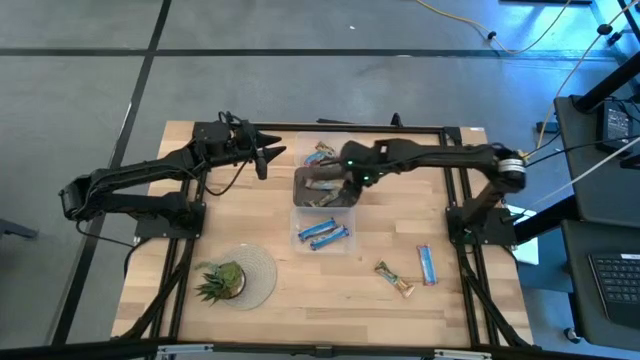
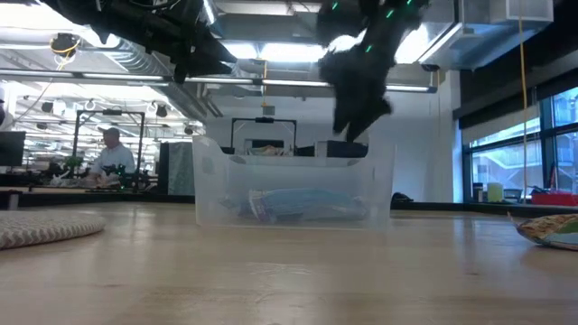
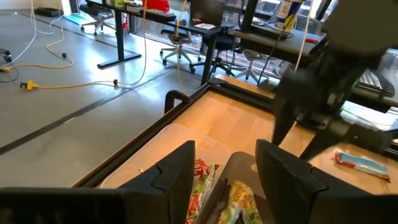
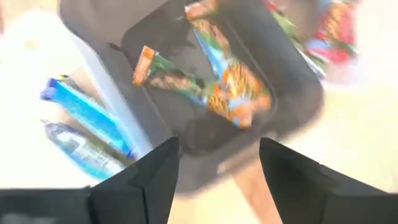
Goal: Pick and place Granola Bars by type
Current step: Put the red granola bar into the top transparent bin
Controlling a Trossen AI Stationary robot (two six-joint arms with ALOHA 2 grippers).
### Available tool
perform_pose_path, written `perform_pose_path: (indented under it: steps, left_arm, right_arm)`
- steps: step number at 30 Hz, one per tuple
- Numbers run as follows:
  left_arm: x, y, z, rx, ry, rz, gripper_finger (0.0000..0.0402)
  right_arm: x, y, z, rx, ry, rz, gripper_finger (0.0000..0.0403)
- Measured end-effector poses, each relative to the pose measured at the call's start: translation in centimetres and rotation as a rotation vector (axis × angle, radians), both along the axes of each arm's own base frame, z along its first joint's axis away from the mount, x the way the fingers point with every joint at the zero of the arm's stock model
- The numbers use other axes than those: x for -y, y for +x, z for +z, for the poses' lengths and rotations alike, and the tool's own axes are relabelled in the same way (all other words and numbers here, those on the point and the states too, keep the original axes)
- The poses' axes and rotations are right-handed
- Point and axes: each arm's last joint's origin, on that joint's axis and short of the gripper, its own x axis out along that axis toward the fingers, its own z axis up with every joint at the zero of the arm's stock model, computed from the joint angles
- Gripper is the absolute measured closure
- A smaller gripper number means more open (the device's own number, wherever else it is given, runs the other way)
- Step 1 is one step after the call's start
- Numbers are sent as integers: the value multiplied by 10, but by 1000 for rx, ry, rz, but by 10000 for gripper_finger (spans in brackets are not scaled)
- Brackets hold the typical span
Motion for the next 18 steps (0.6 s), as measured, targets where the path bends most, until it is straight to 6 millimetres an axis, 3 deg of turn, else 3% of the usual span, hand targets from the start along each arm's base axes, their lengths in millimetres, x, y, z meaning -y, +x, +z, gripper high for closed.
perform_pose_path:
  steps: [3,8,12,18]
  left_arm:
    - [0,0,0,-1,0,0,240]
    - [0,0,0,-3,-1,0,237]
    - [0,0,0,-3,-2,-3,239]
    - [0,0,0,-4,-3,-5,238]
  right_arm:
    - [-12,-24,21,-20,1,-77,178]
    - [-41,-61,34,-76,24,-198,178]
    - [-69,-86,25,-147,90,-319,178]
    - [-109,-114,-4,-242,147,-464,178]
